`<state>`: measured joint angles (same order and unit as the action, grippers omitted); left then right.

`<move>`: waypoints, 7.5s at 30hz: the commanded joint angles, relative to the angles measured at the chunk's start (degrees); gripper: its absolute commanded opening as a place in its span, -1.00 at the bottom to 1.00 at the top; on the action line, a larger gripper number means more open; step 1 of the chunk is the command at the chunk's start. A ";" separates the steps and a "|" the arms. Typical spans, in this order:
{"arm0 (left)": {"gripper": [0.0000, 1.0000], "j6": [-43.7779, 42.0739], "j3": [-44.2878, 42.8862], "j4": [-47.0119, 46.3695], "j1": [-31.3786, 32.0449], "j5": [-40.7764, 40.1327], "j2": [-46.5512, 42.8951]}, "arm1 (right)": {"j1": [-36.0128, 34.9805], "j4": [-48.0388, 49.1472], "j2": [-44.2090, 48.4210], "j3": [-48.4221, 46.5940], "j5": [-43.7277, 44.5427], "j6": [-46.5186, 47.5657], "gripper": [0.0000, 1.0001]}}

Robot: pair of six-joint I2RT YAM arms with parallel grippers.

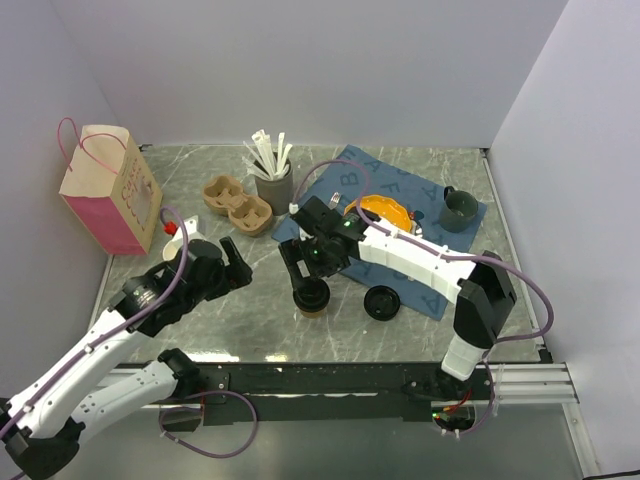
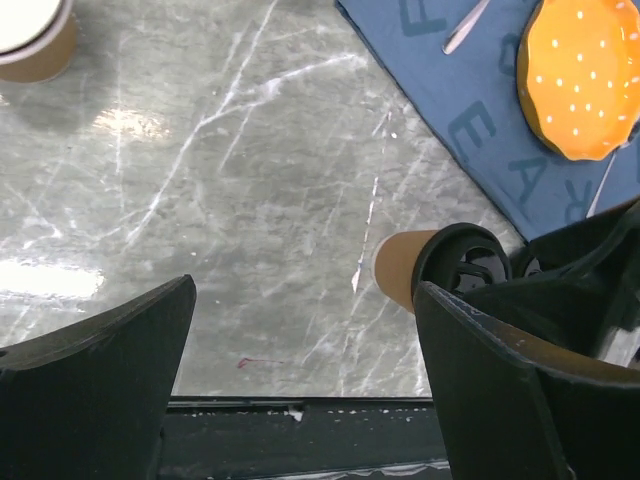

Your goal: Pack the takeout coffee

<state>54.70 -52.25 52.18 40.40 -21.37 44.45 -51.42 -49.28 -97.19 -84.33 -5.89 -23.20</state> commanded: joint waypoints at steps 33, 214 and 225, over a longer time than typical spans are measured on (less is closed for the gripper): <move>0.94 -4.95 3.73 -5.60 -0.15 -1.84 -5.69 | -4.75 -11.80 1.99 -0.83 12.04 -5.10 0.50; -0.46 1.90 -10.15 -6.74 -13.25 34.20 9.61 | 14.86 -27.89 40.23 -6.98 3.78 -9.41 0.98; 0.40 -8.64 -28.86 3.80 -13.16 18.12 18.74 | 14.86 -28.86 40.41 -7.60 3.69 -8.97 0.98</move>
<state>51.09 -72.42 53.69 27.07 5.96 59.86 -36.38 -77.65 -57.30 -91.50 -2.63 -31.92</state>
